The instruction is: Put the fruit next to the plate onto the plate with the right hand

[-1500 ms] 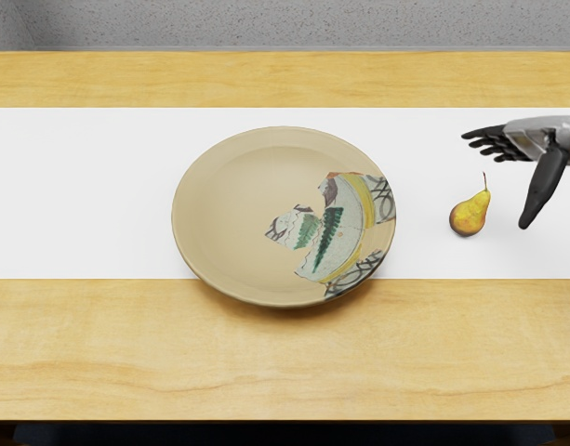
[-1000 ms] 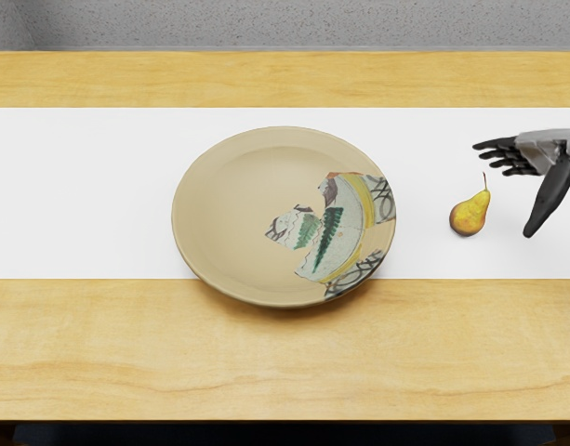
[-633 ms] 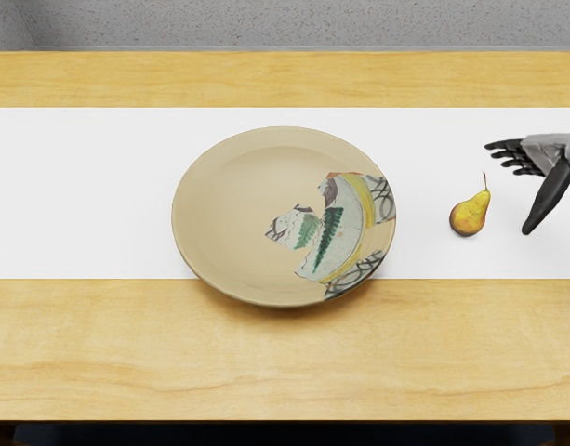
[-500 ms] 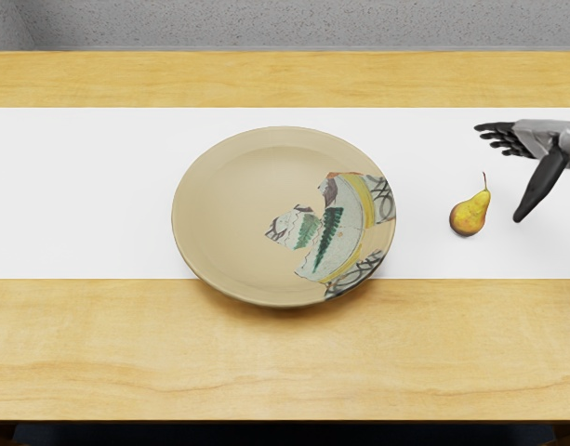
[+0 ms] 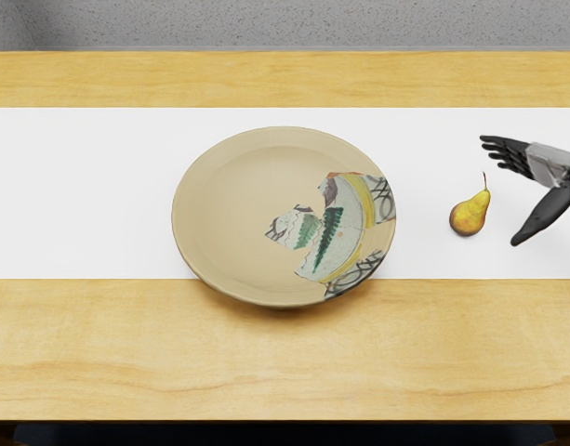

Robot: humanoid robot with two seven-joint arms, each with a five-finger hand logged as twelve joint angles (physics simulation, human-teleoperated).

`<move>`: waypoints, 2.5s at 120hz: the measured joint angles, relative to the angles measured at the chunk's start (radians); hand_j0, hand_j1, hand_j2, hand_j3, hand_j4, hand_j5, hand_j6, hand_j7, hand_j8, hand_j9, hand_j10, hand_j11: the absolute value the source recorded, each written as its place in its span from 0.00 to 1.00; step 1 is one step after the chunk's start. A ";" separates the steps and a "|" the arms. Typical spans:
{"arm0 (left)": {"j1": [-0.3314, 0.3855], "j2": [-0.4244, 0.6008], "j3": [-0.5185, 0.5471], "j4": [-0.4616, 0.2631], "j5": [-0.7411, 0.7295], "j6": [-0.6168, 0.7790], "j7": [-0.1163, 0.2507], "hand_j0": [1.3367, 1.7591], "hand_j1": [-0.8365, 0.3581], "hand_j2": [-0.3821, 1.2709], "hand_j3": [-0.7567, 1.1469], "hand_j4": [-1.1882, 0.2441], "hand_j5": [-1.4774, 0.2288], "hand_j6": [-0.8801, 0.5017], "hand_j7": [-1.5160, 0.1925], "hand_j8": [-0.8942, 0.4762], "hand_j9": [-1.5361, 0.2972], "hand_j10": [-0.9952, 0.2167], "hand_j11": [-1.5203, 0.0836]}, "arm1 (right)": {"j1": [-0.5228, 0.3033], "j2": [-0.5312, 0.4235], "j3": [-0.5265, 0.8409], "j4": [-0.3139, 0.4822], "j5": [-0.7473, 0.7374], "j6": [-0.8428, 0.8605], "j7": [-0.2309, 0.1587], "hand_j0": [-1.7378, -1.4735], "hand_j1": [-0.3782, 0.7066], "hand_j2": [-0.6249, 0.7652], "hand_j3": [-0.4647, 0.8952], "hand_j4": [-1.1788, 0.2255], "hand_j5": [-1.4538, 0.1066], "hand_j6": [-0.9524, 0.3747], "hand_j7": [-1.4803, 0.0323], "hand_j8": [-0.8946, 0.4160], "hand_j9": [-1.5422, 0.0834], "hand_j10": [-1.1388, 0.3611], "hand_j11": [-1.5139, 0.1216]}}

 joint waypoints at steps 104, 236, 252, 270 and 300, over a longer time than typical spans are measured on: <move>0.000 0.000 0.000 0.000 0.000 0.000 0.000 0.76 0.98 0.23 0.40 0.82 0.85 0.62 0.88 0.64 0.83 0.81 0.94 | -0.045 0.153 -0.040 -0.106 -0.014 -0.143 0.034 0.30 0.12 0.44 0.34 0.78 0.86 0.65 0.91 0.62 0.88 0.70 0.86; 0.000 0.000 0.000 0.000 0.000 0.000 0.000 0.76 0.98 0.23 0.40 0.82 0.85 0.62 0.88 0.64 0.83 0.81 0.94 | 0.003 0.161 -0.066 -0.099 -0.118 -0.089 0.039 0.31 0.58 0.61 0.34 0.34 0.34 0.29 0.38 0.41 0.38 0.49 0.35; 0.000 0.000 0.000 0.000 0.000 0.000 0.000 0.76 0.98 0.23 0.40 0.82 0.85 0.62 0.88 0.64 0.83 0.81 0.94 | 0.042 0.160 -0.067 -0.098 -0.120 -0.030 0.077 0.31 0.59 0.62 0.34 0.34 0.31 0.30 0.36 0.43 0.36 0.51 0.33; 0.001 0.000 0.000 0.000 0.000 0.000 0.000 0.76 0.98 0.23 0.40 0.82 0.85 0.62 0.88 0.64 0.83 0.81 0.94 | 0.101 0.159 -0.066 -0.091 -0.121 0.043 0.119 0.31 0.59 0.62 0.34 0.33 0.29 0.31 0.35 0.44 0.35 0.51 0.32; 0.000 0.000 0.000 0.000 0.000 0.000 0.000 0.76 0.98 0.23 0.40 0.82 0.85 0.62 0.88 0.64 0.83 0.81 0.93 | 0.188 0.229 -0.065 -0.061 -0.119 0.087 0.115 0.32 0.63 0.66 0.34 0.33 0.26 0.34 0.33 0.47 0.34 0.53 0.32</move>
